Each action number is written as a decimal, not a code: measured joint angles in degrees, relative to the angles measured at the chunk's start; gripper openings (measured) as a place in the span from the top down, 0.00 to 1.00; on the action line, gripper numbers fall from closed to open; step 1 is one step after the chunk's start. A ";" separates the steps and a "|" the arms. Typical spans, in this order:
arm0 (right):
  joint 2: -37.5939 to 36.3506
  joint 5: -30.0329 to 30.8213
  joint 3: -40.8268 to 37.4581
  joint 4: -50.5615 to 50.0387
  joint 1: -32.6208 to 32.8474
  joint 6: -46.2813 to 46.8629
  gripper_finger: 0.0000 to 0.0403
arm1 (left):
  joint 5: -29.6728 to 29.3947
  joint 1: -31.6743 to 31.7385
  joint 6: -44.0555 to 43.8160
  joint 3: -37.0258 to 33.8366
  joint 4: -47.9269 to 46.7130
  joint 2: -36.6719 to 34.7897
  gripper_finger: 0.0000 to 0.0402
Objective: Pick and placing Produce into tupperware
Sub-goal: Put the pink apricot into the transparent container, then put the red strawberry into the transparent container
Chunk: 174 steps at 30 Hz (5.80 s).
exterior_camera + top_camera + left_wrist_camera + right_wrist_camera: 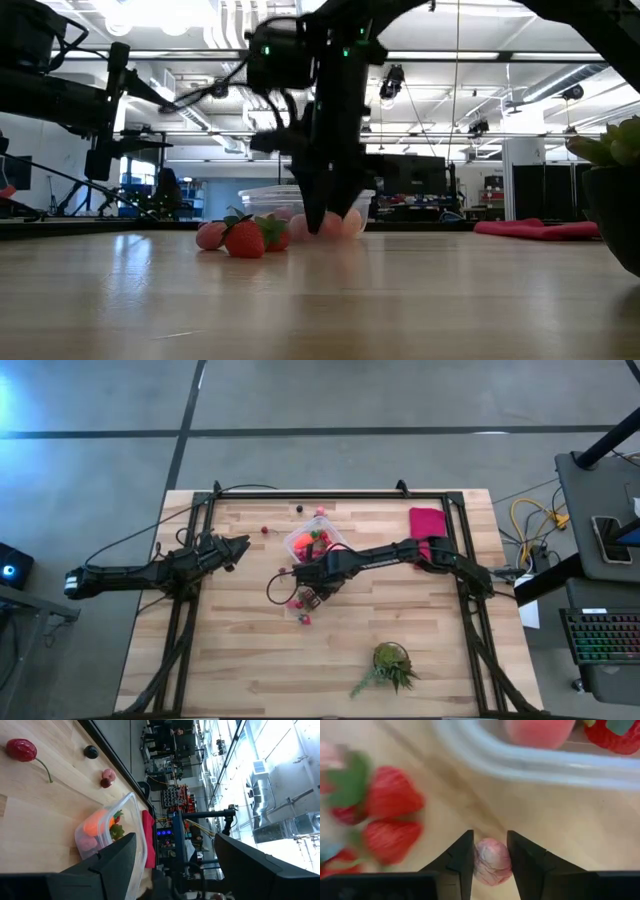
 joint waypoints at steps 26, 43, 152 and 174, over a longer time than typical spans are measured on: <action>-2.87 8.59 13.89 -1.98 -9.93 -11.43 0.43 | 0.02 0.00 -0.01 0.00 0.32 0.01 0.36; -3.74 1.66 12.19 -8.76 1.16 -31.98 0.36 | 0.01 0.00 0.00 0.00 0.39 0.06 0.36; 5.37 1.46 5.87 8.53 9.44 0.92 0.55 | 0.02 0.00 -0.02 0.00 0.41 0.08 0.36; 5.27 -0.23 8.30 8.38 9.37 -0.11 0.67 | 0.02 0.00 -0.01 0.00 0.38 0.09 0.36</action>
